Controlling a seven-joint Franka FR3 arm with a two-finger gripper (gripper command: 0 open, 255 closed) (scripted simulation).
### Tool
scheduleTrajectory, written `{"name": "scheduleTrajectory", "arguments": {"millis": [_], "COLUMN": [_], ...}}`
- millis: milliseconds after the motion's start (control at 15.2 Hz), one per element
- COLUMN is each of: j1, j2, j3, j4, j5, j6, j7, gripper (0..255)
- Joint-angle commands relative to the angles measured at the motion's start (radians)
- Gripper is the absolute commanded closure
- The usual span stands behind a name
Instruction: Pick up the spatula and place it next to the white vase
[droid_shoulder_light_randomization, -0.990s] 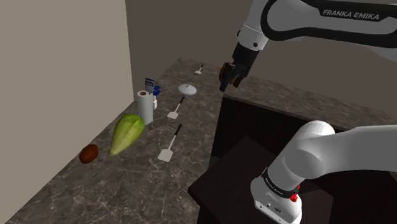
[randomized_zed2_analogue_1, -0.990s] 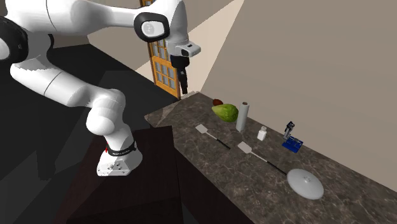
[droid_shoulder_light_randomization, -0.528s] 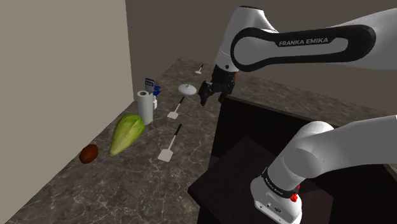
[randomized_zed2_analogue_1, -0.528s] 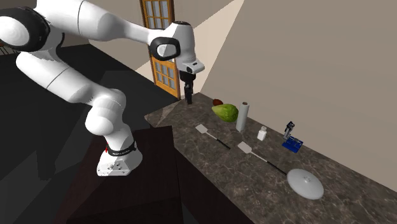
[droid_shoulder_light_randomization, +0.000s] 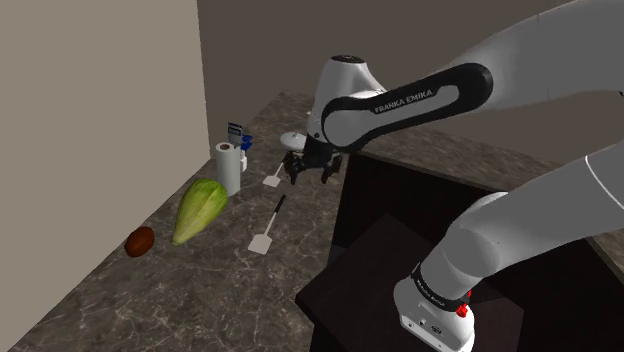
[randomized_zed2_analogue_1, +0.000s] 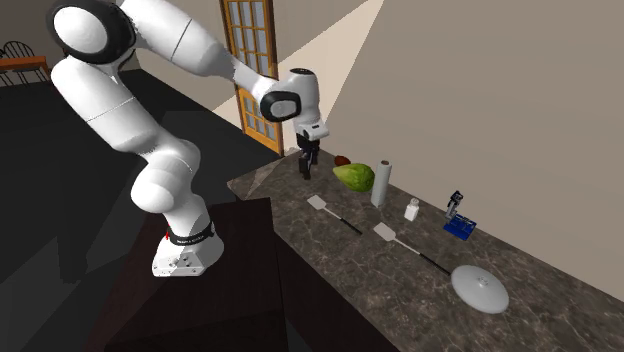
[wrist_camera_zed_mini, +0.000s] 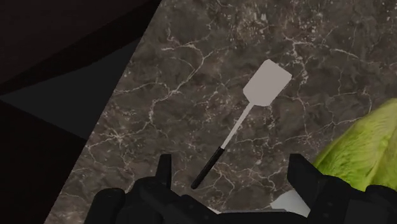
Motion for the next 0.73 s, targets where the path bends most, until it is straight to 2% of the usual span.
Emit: {"name": "scheduleTrajectory", "arguments": {"millis": [0,198,396,528,660], "j1": [-0.027,-0.078,-0.119,-0.120,-0.099], "j2": [0.089,0.231,0.383,0.487,0.586], "j3": [0.048,0.105,0.136,0.125,0.089], "j4": [0.010,0.044,0.093,0.136,0.185], "j5": [-0.024,-0.108,-0.251,-0.367,-0.474], "j6": [0.079,0.175,0.251,0.287,0.312], "j7": [0.104,0.270,0.473,0.620,0.759], "gripper": [0,0,0,0,0]}}
